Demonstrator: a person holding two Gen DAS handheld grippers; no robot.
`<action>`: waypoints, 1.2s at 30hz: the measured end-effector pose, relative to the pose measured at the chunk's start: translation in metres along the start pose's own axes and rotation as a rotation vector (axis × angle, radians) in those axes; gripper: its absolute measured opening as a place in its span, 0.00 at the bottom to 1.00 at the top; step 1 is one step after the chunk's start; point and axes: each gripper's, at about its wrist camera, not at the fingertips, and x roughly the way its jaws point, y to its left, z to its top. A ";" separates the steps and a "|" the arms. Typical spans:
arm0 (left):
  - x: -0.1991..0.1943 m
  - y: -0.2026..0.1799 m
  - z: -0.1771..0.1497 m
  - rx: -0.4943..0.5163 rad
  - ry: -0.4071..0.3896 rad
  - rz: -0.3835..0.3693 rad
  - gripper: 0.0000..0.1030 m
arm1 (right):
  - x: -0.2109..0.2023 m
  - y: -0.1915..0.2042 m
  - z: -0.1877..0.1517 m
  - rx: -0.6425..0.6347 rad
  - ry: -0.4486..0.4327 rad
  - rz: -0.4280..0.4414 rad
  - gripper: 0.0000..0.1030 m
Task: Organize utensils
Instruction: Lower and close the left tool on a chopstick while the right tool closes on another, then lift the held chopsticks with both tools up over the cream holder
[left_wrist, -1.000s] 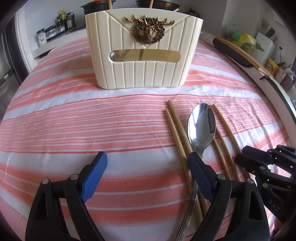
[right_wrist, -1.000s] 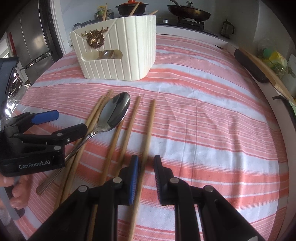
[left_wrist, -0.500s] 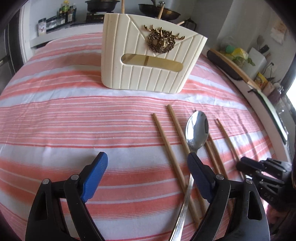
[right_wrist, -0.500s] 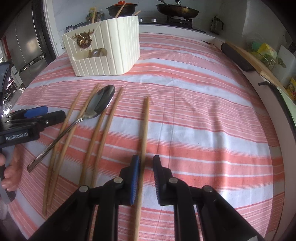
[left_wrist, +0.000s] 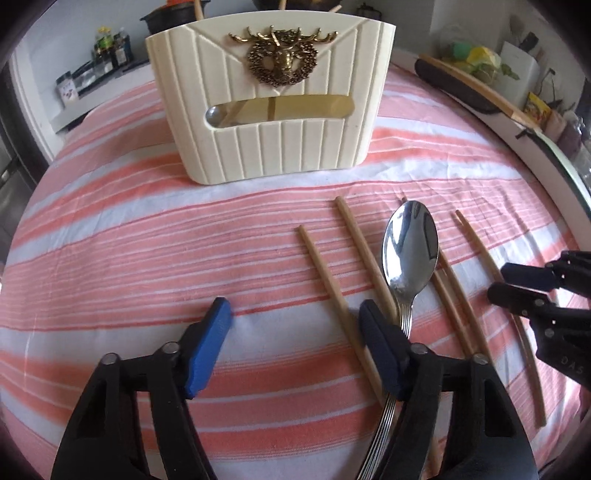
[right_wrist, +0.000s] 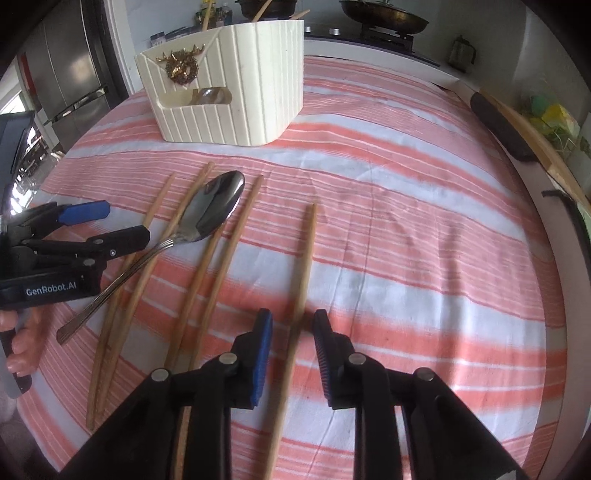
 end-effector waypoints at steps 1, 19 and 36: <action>0.000 0.000 0.004 0.004 0.004 -0.010 0.35 | 0.004 -0.002 0.009 0.001 0.026 0.013 0.23; -0.136 0.094 0.034 -0.192 -0.327 -0.190 0.04 | -0.094 -0.030 0.063 0.188 -0.401 0.203 0.06; -0.240 0.108 0.007 -0.151 -0.557 -0.189 0.04 | -0.210 0.010 0.043 0.091 -0.642 0.172 0.06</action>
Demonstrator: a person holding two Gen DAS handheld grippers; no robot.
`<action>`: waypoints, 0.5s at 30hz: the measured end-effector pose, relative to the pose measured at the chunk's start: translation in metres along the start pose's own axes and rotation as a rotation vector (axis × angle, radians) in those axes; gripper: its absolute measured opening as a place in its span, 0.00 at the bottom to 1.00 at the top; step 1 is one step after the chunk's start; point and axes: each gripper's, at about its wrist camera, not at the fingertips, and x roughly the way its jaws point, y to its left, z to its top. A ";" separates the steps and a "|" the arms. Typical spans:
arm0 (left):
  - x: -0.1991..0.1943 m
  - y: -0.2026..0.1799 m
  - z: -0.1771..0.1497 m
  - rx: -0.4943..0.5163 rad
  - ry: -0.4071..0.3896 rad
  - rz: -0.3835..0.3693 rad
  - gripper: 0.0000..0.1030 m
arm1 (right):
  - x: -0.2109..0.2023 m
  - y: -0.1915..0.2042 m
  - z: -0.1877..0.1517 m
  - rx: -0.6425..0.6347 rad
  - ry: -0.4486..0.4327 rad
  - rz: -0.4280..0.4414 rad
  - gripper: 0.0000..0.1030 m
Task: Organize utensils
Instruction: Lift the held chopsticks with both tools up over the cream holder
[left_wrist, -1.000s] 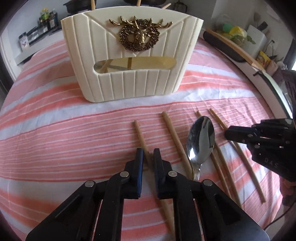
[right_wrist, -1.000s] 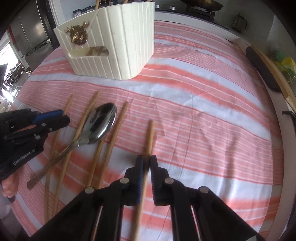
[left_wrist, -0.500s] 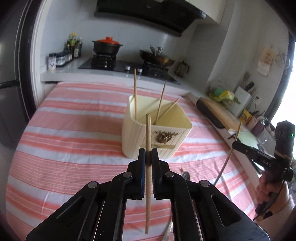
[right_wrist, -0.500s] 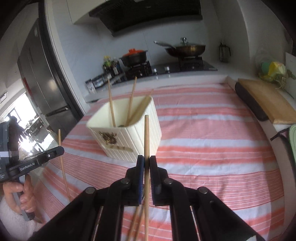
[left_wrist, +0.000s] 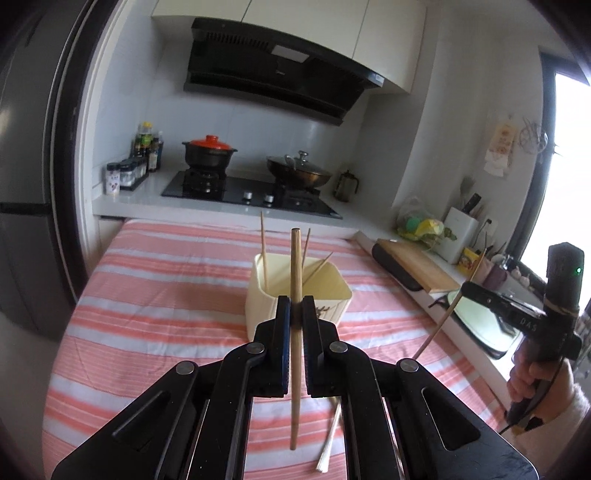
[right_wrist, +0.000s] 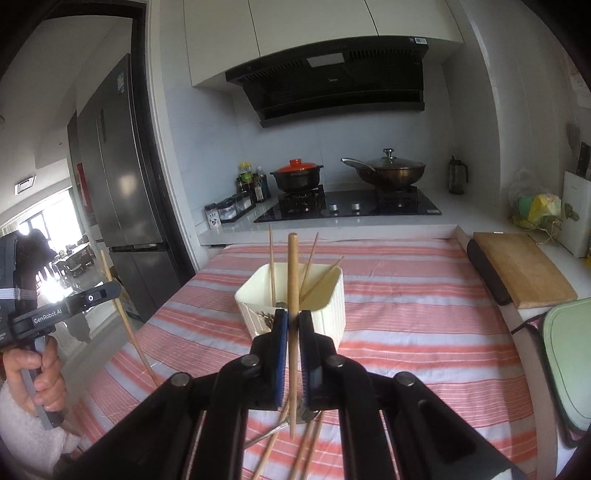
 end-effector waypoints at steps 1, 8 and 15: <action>-0.002 0.002 -0.002 0.002 0.000 0.005 0.04 | -0.003 0.002 0.003 -0.004 -0.006 0.000 0.06; 0.001 0.027 -0.011 -0.018 0.056 0.037 0.04 | -0.001 0.004 0.010 -0.011 -0.007 -0.009 0.06; -0.010 0.041 0.064 -0.038 -0.047 0.007 0.04 | 0.011 -0.002 0.062 -0.023 -0.077 -0.016 0.06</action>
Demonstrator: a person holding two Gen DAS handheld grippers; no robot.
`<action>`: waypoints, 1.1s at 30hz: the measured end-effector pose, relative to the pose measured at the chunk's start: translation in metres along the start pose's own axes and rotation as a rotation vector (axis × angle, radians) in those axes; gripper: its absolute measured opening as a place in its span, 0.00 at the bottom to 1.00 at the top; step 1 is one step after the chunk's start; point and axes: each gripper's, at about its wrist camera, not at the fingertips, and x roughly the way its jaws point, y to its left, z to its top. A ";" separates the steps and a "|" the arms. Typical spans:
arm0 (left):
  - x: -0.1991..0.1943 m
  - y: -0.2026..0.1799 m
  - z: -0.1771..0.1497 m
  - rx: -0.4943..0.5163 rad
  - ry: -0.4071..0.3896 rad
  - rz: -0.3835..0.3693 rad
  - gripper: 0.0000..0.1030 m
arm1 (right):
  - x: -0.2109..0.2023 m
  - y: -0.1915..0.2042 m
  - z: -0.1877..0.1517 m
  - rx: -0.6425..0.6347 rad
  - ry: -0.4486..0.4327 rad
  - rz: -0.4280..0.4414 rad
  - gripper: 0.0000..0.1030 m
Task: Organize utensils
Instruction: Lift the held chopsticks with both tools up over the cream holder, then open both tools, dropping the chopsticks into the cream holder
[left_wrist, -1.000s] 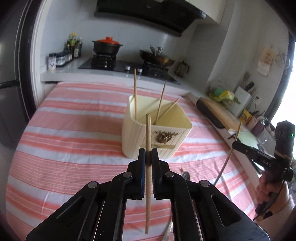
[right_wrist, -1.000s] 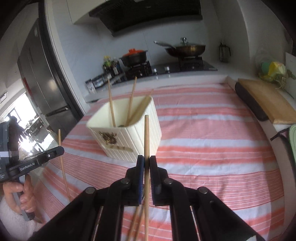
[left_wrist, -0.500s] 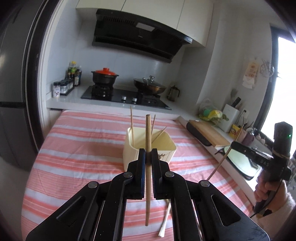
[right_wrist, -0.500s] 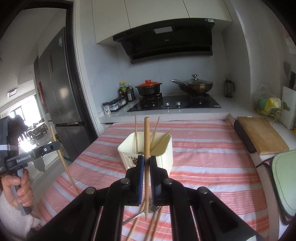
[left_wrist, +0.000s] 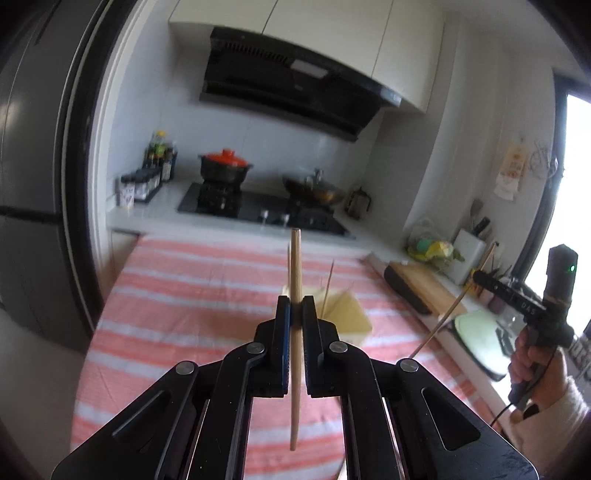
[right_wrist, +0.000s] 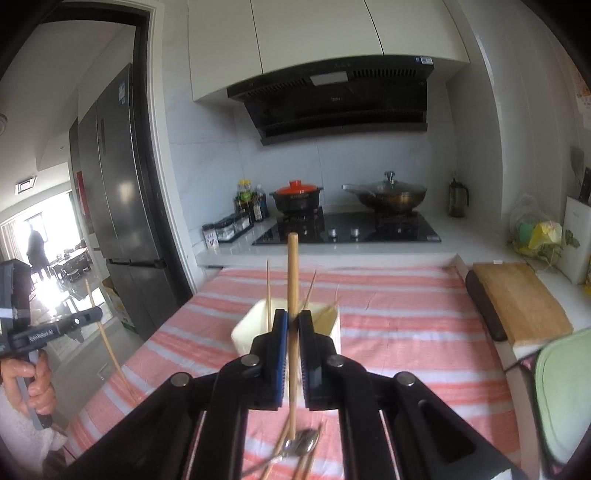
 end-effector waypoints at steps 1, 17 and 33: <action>0.002 -0.002 0.015 0.006 -0.027 0.002 0.04 | 0.003 0.000 0.010 -0.004 -0.017 0.003 0.06; 0.206 -0.028 0.053 -0.005 0.071 -0.019 0.04 | 0.162 -0.002 0.027 0.025 0.146 0.079 0.06; 0.158 0.003 -0.082 0.140 0.435 0.059 0.68 | 0.140 -0.024 -0.061 -0.070 0.281 0.038 0.44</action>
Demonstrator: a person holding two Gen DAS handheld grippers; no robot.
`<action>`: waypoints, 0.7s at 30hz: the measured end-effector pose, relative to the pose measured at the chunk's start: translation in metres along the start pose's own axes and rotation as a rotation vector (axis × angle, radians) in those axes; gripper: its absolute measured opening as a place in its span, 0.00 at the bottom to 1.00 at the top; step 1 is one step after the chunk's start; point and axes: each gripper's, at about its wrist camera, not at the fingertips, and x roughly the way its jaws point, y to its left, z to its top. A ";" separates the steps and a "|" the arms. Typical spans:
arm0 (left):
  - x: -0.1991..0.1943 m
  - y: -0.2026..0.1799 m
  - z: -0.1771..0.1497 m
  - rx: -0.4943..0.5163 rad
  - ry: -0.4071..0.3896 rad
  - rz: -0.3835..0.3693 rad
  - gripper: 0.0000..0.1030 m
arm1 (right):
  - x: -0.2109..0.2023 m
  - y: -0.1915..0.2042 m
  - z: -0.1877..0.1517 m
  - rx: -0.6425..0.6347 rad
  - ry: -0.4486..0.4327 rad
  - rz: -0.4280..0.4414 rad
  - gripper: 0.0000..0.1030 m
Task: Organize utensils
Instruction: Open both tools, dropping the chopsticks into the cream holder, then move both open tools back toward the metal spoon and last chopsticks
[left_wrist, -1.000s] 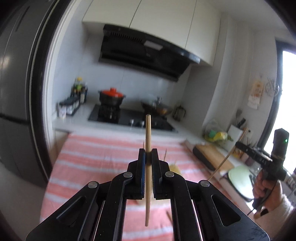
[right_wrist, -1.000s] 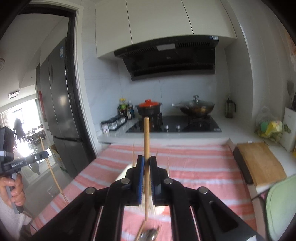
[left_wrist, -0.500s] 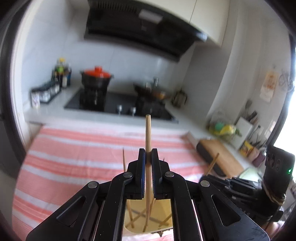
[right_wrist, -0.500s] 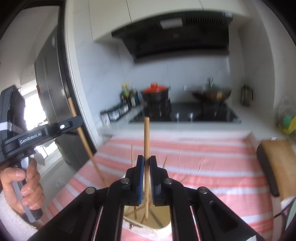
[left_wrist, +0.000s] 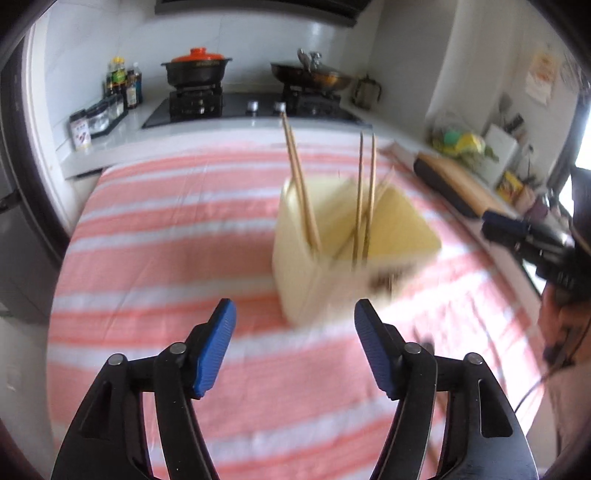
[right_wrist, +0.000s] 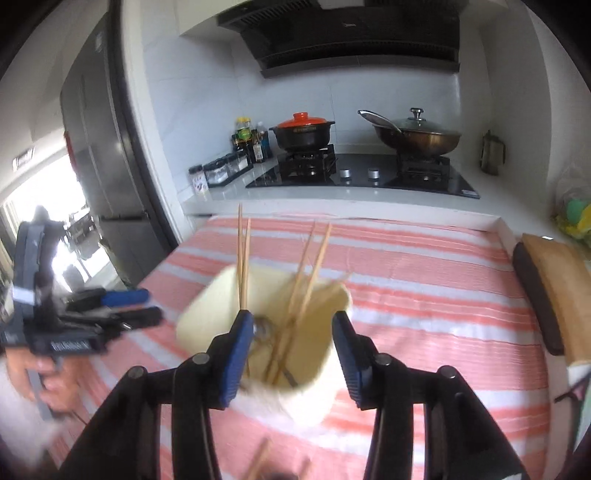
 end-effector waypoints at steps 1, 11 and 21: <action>-0.007 0.001 -0.016 0.002 0.022 0.008 0.68 | -0.011 0.001 -0.015 -0.020 0.008 -0.020 0.44; -0.056 -0.045 -0.143 -0.044 0.069 0.025 0.74 | -0.095 0.003 -0.157 0.129 0.032 -0.188 0.44; -0.102 -0.089 -0.165 -0.007 -0.032 0.028 0.83 | -0.133 0.024 -0.194 0.198 0.000 -0.185 0.44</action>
